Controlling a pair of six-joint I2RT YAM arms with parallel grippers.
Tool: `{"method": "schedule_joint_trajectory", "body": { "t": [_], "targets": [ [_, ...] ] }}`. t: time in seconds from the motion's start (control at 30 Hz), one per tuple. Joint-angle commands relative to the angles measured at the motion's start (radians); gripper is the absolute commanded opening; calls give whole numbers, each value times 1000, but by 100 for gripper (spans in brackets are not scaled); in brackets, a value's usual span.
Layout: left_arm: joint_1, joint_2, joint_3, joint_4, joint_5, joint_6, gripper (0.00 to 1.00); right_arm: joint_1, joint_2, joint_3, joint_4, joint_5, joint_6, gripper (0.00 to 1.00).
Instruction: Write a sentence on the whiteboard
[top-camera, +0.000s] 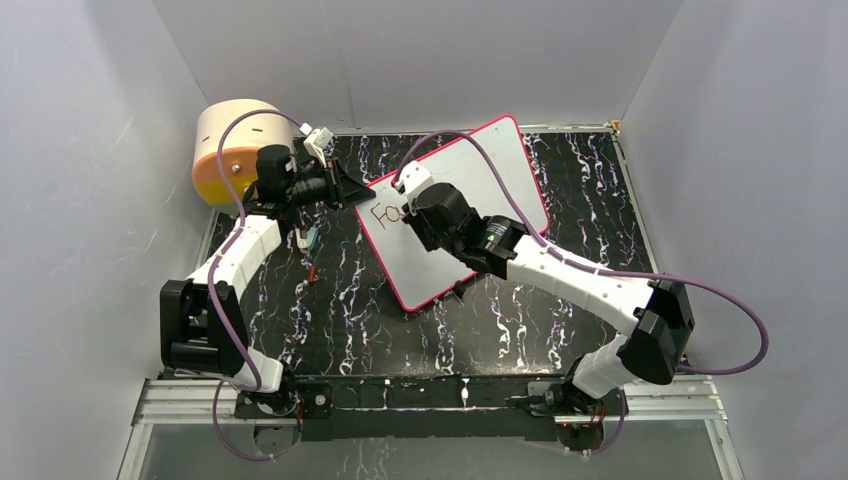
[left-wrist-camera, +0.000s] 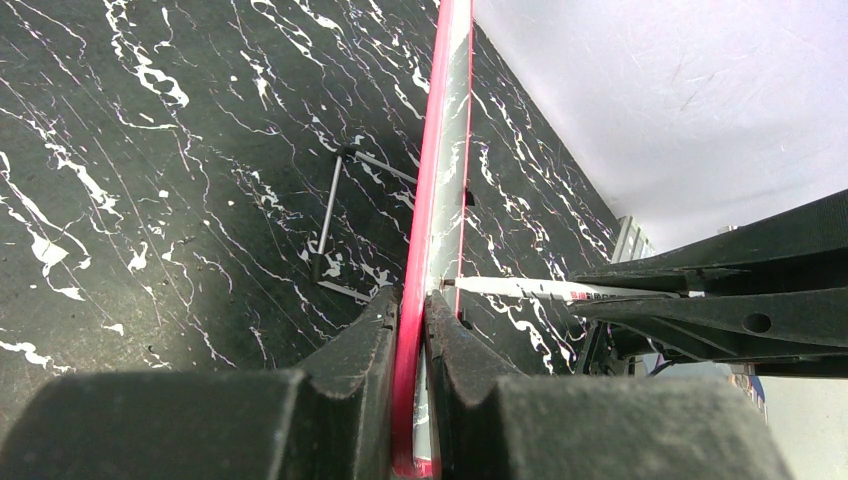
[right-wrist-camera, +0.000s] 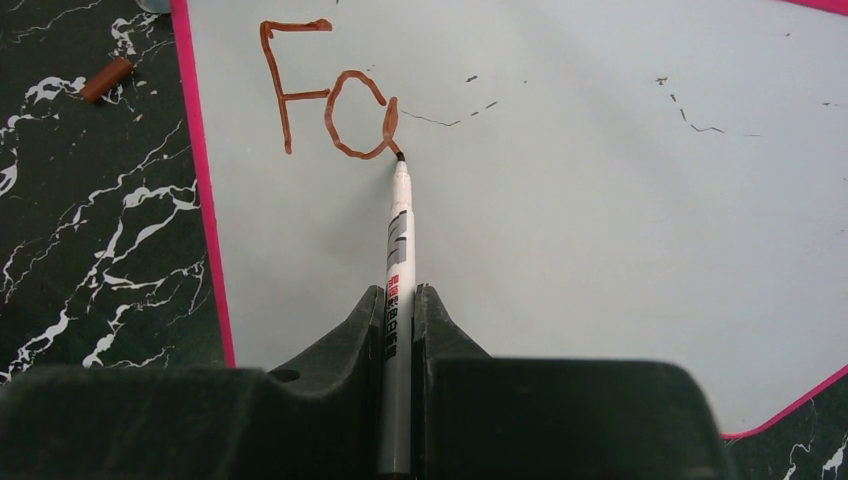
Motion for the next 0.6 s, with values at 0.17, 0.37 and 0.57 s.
{"method": "schedule_joint_trajectory", "body": {
  "t": [0.17,0.37,0.57],
  "targets": [
    [-18,12,10,-82,-44,40,0,-14,-39,-21,25,33,6,0],
    [-18,11,10,-82,-44,40,0,-16,-68,-27,71,14,7,0],
    [-18,12,11,-82,-43,40,0,-19,-84,-29,131,2,5,0]
  ]
}}
